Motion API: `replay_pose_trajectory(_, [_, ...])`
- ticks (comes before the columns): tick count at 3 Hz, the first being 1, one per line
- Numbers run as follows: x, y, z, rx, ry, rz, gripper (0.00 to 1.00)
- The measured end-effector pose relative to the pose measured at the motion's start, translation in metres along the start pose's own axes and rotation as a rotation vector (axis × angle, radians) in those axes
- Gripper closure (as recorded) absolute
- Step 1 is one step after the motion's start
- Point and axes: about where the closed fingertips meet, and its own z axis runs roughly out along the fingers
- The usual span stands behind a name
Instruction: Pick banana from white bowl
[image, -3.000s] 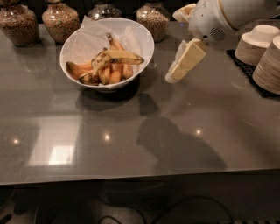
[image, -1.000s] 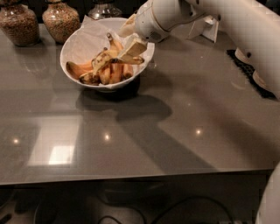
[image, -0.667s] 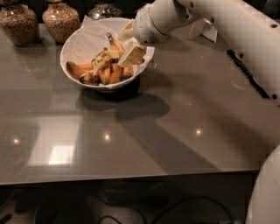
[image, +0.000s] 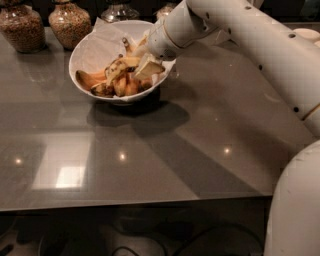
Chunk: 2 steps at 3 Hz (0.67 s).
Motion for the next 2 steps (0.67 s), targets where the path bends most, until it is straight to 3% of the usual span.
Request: replay_pose_trajectory(2, [-0.007,0.001,-0.007,0.026,-0.023,-0.004,0.92])
